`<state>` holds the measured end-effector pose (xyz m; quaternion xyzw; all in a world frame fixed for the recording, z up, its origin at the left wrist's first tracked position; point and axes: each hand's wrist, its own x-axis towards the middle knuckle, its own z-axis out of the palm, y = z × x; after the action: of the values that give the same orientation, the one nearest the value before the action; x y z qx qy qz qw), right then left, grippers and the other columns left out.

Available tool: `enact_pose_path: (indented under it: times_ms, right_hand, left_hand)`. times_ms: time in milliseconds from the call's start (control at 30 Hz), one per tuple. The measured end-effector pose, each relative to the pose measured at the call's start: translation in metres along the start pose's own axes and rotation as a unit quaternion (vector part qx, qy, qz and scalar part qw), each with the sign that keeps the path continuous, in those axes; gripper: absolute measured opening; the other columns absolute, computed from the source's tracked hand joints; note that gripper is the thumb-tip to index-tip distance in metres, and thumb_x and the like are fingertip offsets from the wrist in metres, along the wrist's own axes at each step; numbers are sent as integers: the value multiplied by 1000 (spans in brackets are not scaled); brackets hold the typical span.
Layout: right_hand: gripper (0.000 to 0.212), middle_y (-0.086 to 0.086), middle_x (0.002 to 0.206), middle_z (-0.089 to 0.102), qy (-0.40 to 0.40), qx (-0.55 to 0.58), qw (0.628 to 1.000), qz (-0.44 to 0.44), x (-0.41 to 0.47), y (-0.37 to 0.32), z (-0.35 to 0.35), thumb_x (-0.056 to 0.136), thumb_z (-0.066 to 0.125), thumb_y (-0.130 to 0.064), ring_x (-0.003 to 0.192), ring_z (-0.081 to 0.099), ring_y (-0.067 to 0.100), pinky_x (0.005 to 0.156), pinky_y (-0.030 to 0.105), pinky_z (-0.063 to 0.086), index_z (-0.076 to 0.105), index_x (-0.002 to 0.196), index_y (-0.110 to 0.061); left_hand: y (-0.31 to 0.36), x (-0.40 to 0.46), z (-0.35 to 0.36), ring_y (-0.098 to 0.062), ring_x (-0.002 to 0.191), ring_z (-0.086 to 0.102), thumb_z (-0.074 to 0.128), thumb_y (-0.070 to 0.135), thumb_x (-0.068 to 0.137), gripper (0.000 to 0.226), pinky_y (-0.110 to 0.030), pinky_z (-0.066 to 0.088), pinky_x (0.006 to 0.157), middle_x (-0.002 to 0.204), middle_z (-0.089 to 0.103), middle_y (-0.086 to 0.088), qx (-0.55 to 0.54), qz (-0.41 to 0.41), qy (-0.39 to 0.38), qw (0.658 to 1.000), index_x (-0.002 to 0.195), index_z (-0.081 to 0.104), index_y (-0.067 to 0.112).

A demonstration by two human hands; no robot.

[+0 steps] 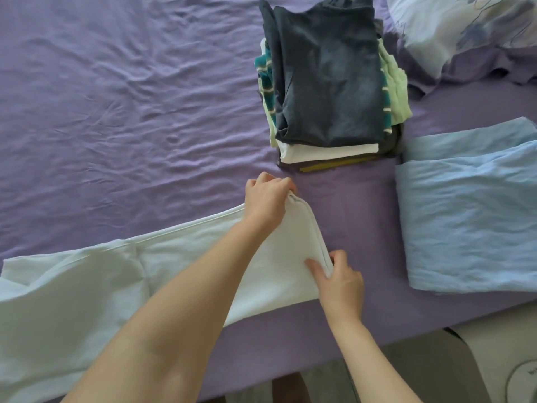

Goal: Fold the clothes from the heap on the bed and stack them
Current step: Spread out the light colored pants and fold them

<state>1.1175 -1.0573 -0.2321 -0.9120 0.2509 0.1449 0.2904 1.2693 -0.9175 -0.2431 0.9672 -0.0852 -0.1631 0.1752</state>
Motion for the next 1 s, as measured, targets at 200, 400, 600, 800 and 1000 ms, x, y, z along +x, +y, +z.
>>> enact_pose_path:
  times_ms: [200,400,600,800,1000]
  right_hand:
    - [25,7,73,62,80,-130,986,-64,5,9,7,79,75,-22,70,60,32,66,36,34,55,86,-9]
    - [58,12,121,63,29,-196,923,-331,0,-49,33,58,84,-8,109,62,32,83,46,51,68,112,-16]
    - [67,7,153,-20,-204,-340,814,-425,-4,-108,92,90,40,-60,140,-21,37,102,75,-4,13,148,-42]
    - [84,-1,138,-47,-233,-424,806,-341,22,-119,101,77,23,-84,135,-38,33,98,75,-7,-20,141,-49]
    - [75,6,158,-18,-215,-416,835,-290,-9,-144,92,88,44,-62,144,-17,32,110,62,10,2,148,-43]
  left_hand:
    - [-6,-29,16,-28,136,25,58,20,89,50,-38,19,106,149,31,-4,34,-72,28,996,137,44,28]
    - [-46,-137,28,-29,146,15,60,20,90,56,-45,10,119,157,19,-11,-45,-268,79,959,143,42,20]
    - [-90,-184,41,-34,147,1,55,53,89,79,-54,1,116,159,-4,-13,-27,-375,47,925,151,15,27]
    - [-122,-169,43,-30,140,-32,23,72,88,77,-61,-7,110,149,-41,-1,11,-337,-105,936,141,-25,45]
    - [-131,-186,-9,-27,147,7,47,46,94,63,-47,19,113,160,9,-6,-59,-267,-111,956,149,20,33]
